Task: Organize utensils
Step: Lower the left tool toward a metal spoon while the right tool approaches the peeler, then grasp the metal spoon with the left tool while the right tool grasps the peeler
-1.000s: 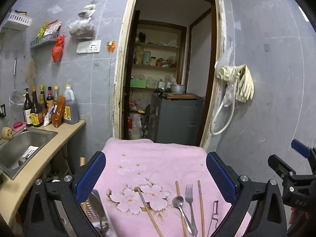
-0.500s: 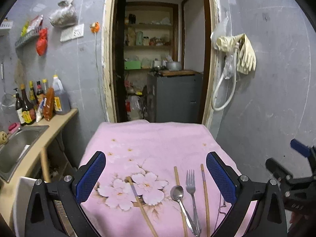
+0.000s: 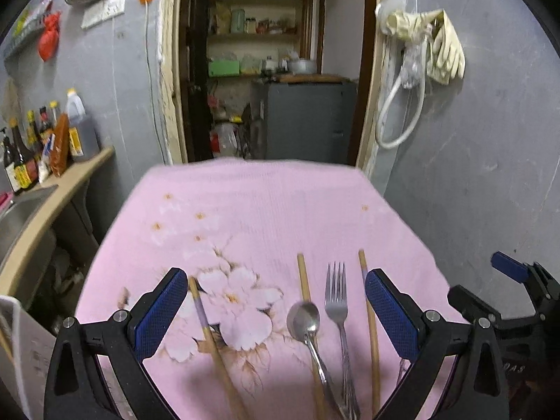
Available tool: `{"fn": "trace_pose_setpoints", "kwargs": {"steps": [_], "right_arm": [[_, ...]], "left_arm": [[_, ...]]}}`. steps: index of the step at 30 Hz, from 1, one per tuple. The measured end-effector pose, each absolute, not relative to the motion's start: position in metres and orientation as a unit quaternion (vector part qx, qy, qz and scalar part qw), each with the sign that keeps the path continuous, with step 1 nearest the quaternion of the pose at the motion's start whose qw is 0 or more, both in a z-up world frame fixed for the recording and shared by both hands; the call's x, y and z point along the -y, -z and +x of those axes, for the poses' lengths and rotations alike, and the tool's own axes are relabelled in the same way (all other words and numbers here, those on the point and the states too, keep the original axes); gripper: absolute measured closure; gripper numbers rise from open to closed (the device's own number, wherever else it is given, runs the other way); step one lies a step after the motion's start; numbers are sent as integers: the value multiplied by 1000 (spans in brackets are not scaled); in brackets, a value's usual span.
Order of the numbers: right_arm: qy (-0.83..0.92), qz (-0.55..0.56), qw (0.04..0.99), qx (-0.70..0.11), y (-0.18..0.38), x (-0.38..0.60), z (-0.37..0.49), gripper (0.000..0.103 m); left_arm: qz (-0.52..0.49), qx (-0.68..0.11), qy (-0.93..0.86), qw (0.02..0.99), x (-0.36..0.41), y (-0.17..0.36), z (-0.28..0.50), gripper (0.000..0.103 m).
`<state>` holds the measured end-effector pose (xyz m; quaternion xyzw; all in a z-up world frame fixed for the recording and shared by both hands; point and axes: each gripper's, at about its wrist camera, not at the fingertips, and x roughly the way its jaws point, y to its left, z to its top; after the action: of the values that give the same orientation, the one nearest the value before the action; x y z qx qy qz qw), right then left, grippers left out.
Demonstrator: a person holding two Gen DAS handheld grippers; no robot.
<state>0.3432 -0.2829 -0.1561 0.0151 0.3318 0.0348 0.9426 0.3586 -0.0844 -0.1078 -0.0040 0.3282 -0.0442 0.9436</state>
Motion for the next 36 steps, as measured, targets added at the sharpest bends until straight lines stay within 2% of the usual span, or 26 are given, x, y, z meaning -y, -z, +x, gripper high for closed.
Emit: {"fn": "trace_pose_setpoints", "kwargs": {"steps": [3, 5, 7, 10, 15, 19, 22, 29, 30, 31, 36], "right_arm": [[-49, 28, 933, -355, 169, 279, 347, 27], [-60, 36, 926, -371, 179, 275, 348, 34], [-70, 40, 920, -384, 188, 268, 350, 45], [-81, 43, 914, -396, 199, 262, 351, 53], [-83, 47, 907, -409, 213, 251, 353, 57], [-83, 47, 899, -428, 221, 246, 357, 66], [-77, 41, 896, -436, 223, 244, 360, 66], [-58, 32, 892, -446, 223, 235, 366, 66], [-54, 32, 892, -448, 223, 234, 366, 68], [-51, 32, 892, -448, 222, 234, 367, 76], [-45, 80, 883, -460, 221, 249, 371, 81]], "left_arm": [[-5, -350, 52, 935, 86, 124, 362, 7], [-8, -366, 58, 929, 87, 133, 366, 15], [-10, -378, 62, 923, 87, 142, 369, 20], [-14, -396, 69, 915, 88, 154, 374, 29], [-22, -417, 74, 906, 89, 168, 379, 38], [-34, -440, 79, 894, 89, 178, 381, 50], [-37, -450, 75, 889, 91, 185, 378, 58], [-32, -461, 74, 884, 92, 184, 383, 67], [-30, -463, 73, 883, 93, 183, 385, 69], [-30, -467, 76, 881, 94, 183, 386, 76], [-52, -483, 79, 870, 93, 180, 391, 87]]}}
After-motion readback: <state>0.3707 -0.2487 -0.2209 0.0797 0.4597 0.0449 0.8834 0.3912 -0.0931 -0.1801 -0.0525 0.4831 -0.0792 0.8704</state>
